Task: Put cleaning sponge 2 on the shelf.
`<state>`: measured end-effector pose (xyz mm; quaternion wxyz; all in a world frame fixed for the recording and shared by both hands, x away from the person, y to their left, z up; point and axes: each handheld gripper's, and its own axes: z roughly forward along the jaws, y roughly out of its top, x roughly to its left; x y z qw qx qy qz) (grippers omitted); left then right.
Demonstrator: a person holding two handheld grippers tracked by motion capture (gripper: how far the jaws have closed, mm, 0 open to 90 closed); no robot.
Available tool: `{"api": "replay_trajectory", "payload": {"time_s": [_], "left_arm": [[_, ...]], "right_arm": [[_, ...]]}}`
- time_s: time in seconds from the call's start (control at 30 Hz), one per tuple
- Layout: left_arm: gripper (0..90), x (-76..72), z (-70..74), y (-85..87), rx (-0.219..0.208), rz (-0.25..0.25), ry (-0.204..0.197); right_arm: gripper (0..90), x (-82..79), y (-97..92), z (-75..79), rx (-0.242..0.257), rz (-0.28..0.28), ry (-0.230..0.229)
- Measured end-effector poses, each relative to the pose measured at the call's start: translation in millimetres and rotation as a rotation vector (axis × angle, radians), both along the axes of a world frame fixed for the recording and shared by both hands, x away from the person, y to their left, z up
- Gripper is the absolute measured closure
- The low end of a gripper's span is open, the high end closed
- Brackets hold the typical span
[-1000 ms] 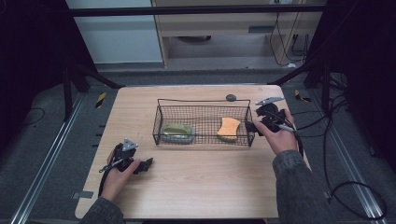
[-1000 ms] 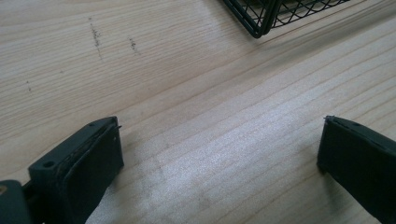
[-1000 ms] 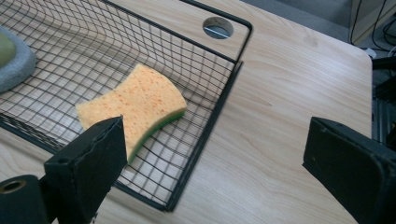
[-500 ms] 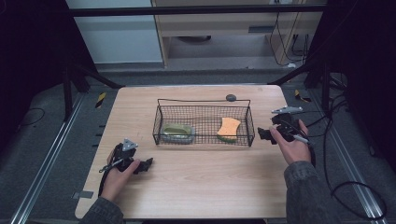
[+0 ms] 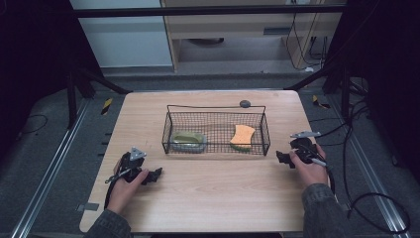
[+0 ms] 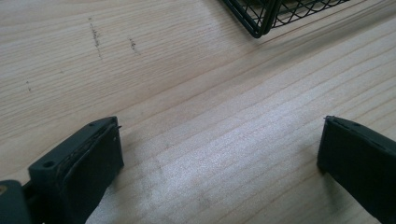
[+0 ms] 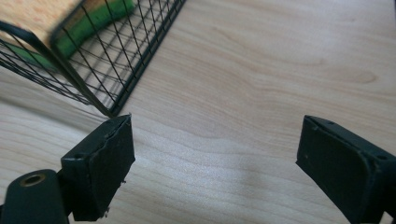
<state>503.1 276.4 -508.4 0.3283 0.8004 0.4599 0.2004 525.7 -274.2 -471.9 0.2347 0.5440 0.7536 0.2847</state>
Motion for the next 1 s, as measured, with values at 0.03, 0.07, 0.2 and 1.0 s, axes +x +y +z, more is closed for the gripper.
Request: {"api": "replay_trajectory", "payload": {"time_s": [0.03, 0.07, 0.2, 1.0], "left_arm": [[0.0, 0.0, 0.0, 0.0, 0.0, 0.0, 0.0], [0.0, 0.0, 0.0, 0.0, 0.0, 0.0, 0.0], [0.0, 0.0, 0.0, 0.0, 0.0, 0.0, 0.0], [0.0, 0.0, 0.0, 0.1, 0.0, -0.001, 0.0]], "right_arm": [[11.8, 0.7, 0.2, -3.8, 0.004, -0.007, 0.004], [12.2, 1.7, -0.3, -8.0, 0.008, -0.019, -0.004], [12.6, 6.1, -1.8, -21.1, 0.039, -0.049, -0.008], [8.2, 23.4, -5.7, -39.1, 0.06, -0.175, -0.061]]}}
